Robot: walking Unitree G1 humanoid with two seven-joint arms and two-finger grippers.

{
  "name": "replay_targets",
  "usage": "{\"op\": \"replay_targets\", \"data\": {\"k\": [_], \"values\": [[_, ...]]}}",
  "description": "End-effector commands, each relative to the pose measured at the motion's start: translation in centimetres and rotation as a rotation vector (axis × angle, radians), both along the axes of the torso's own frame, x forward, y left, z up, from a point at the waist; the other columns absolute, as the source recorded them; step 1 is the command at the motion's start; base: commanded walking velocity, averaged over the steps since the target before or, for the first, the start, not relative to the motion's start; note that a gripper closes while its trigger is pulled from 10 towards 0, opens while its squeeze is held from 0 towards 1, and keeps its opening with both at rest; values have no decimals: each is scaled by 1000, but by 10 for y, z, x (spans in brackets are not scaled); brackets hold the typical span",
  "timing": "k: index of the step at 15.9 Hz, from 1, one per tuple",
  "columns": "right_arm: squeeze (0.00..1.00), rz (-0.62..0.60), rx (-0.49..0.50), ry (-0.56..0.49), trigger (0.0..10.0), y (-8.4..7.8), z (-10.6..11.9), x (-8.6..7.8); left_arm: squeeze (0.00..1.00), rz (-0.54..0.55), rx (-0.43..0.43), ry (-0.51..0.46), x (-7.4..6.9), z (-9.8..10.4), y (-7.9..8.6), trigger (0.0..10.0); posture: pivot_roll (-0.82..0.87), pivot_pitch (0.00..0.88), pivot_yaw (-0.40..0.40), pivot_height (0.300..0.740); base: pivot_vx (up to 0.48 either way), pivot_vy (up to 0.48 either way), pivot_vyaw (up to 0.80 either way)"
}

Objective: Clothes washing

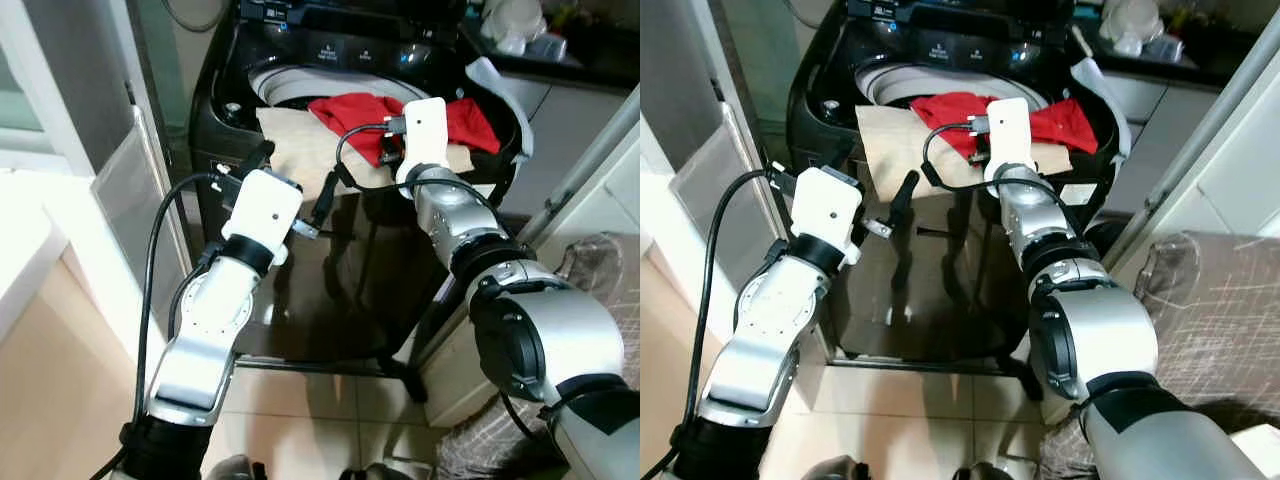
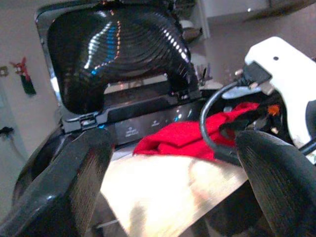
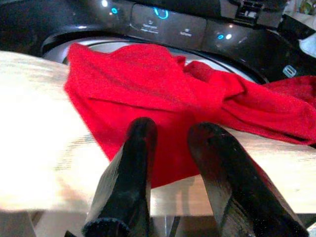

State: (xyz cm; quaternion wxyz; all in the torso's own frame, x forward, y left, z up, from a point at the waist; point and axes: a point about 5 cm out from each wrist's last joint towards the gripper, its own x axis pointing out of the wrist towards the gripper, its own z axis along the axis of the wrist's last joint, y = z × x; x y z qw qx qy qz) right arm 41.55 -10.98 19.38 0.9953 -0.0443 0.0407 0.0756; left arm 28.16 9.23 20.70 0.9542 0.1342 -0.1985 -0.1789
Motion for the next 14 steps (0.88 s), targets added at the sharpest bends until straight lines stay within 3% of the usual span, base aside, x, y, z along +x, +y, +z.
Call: {"op": "replay_targets", "data": {"k": [1,5,7,10,12,14], "values": [[0,-24,17,-49,10000,-10,9,2,0,-25,-14,-21,0,5,-5,10000,93,7,-62,731,368,311,0],[0,-21,28,-157,10000,-7,35,6,0,-24,-77,-161,-4,30,0,10000,103,0,-48,731,390,278,0],[0,-26,49,-426,10000,-7,91,6,0,-6,-66,-255,-9,41,2,10000,105,0,-56,731,394,277,0],[0,-29,54,-507,10000,-8,111,4,0,-28,6,-290,-11,44,-3,10000,106,0,-65,731,407,185,0],[0,-27,130,-382,10000,-7,94,7,0,-61,63,-279,-12,43,-9,10000,105,0,-68,731,223,0,0],[0,-47,195,-228,10000,-11,67,9,0,-62,40,-259,-11,44,-9,10000,103,15,-68,731,0,0,0]]}}
